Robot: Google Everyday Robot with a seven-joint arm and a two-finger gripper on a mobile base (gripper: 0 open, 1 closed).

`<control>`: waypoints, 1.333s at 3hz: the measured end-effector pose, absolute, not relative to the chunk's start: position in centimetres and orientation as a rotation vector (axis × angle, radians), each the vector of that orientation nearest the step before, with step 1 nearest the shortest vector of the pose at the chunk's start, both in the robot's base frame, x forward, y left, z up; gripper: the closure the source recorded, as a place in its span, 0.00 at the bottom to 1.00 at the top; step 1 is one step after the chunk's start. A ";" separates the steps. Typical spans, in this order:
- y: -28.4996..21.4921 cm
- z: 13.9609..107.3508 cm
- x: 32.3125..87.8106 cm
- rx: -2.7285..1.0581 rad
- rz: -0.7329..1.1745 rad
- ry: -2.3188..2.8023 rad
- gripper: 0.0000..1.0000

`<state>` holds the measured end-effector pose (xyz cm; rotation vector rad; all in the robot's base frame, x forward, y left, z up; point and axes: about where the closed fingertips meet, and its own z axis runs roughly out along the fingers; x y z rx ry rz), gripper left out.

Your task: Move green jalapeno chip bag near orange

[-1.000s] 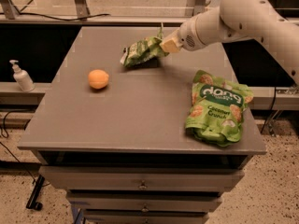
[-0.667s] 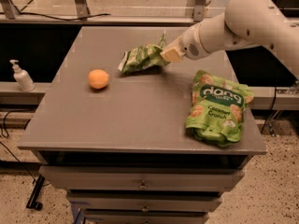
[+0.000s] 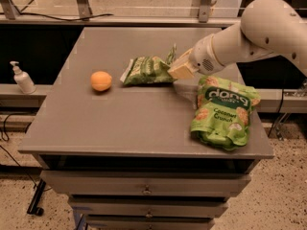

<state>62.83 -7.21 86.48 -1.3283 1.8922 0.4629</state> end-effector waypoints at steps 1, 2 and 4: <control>-7.9 86.2 61.3 -1.403 0.476 1.874 1.00; -7.5 86.3 60.0 -1.481 0.510 1.828 1.00; -3.2 87.5 59.7 -1.610 0.594 1.665 1.00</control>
Offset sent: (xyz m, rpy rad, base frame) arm -0.0442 -0.0031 0.0011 -0.0356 0.0024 0.2226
